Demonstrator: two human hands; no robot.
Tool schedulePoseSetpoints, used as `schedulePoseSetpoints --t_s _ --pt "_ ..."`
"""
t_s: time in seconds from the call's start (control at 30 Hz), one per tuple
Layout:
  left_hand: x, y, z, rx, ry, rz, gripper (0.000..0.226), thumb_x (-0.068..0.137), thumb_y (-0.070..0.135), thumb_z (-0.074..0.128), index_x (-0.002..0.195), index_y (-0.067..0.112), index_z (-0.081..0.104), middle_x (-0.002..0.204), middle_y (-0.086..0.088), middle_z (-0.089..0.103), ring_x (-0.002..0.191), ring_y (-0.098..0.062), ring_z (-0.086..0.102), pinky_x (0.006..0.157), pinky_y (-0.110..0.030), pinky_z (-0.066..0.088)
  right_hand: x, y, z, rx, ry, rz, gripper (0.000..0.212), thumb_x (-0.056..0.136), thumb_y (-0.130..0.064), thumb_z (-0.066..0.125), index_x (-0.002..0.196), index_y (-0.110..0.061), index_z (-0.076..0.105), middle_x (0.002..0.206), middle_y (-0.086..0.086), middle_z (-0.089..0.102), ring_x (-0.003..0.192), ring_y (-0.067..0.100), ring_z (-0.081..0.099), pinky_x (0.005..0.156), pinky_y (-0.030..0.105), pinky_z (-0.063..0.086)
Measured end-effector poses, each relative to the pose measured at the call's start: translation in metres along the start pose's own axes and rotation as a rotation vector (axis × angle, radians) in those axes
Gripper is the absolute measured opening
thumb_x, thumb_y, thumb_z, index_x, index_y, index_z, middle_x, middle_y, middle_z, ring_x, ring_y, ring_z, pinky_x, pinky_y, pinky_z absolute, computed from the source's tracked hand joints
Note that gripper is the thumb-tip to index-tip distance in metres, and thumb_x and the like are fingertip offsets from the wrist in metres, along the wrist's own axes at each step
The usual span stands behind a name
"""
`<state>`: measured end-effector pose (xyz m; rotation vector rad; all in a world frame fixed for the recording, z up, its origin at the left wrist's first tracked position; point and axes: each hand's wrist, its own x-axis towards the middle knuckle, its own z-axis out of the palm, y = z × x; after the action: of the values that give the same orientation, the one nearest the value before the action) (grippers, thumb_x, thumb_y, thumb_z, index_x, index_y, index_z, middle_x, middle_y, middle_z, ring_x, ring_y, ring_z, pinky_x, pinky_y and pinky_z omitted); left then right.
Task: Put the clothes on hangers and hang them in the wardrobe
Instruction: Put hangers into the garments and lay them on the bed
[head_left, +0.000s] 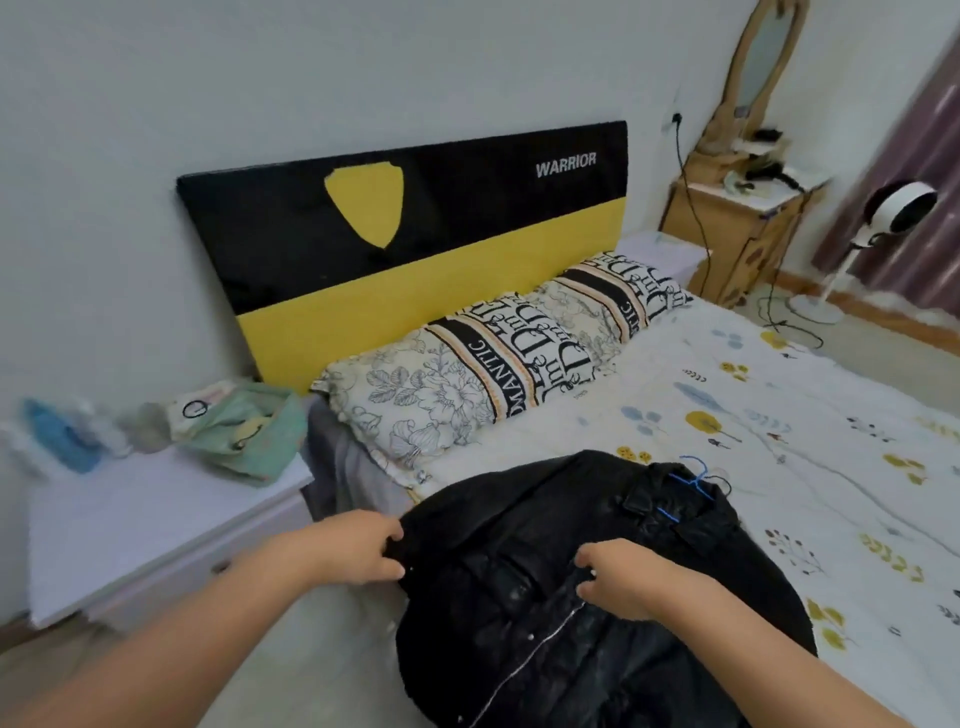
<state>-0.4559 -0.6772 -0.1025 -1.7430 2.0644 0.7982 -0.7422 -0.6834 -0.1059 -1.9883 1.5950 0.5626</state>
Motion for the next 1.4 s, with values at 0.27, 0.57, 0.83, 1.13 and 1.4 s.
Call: schedulePoseSetpoints --t_s 0.27,0.57,0.83,1.13,1.4 --pt "-0.099 -0.043 0.077 -0.199 -0.012 -0.246 0.049 0.092 0.039 0.051 0.135 0.017 0.041 0.138 -0.002 0.046 0.124 -0.016 0.045 0.101 -0.024 0.035 -0.015 -0.063 0.017 -0.194 -0.066 -0.210 0.038 0.096 -0.028 0.043 0.130 -0.012 0.047 0.129 0.006 0.052 0.115 0.025 0.053 0.077 0.026 0.045" --pt "-0.240 -0.134 0.129 -0.401 0.080 -0.515 0.048 0.092 0.040 0.051 0.134 0.019 0.042 0.137 0.000 0.046 0.123 -0.014 0.046 0.101 -0.022 0.036 -0.031 -0.225 0.040 -0.412 -0.033 -0.501 0.035 0.095 -0.023 0.044 0.125 -0.006 0.051 0.131 0.012 0.053 0.109 0.024 0.054 0.082 0.027 0.040" --pt "-0.395 -0.241 0.199 -0.549 0.190 -0.745 0.043 0.091 0.044 0.050 0.127 0.021 0.048 0.126 0.005 0.050 0.110 -0.011 0.049 0.092 -0.022 0.040 -0.075 -0.413 0.095 -0.453 -0.116 -0.728 0.049 0.095 -0.034 0.046 0.141 -0.020 0.038 0.144 0.005 0.041 0.130 0.025 0.042 0.106 0.032 0.035" --pt "-0.524 -0.300 0.266 -0.759 0.321 -0.975 0.034 0.092 0.039 0.052 0.115 0.016 0.056 0.117 0.001 0.056 0.107 -0.012 0.053 0.081 -0.017 0.041 -0.133 -0.572 0.153 -0.620 -0.262 -0.969 0.051 0.095 -0.038 0.044 0.143 -0.023 0.035 0.143 0.003 0.042 0.129 0.023 0.044 0.104 0.031 0.035" --pt "-0.609 -0.337 0.313 -1.055 0.446 -1.182 0.032 0.092 0.039 0.053 0.118 0.022 0.052 0.114 0.009 0.052 0.111 -0.009 0.051 0.083 -0.013 0.038 -0.151 -0.716 0.177 -0.821 -0.302 -1.177 0.053 0.096 -0.037 0.044 0.145 -0.022 0.031 0.147 0.002 0.036 0.133 0.021 0.038 0.105 0.028 0.033"
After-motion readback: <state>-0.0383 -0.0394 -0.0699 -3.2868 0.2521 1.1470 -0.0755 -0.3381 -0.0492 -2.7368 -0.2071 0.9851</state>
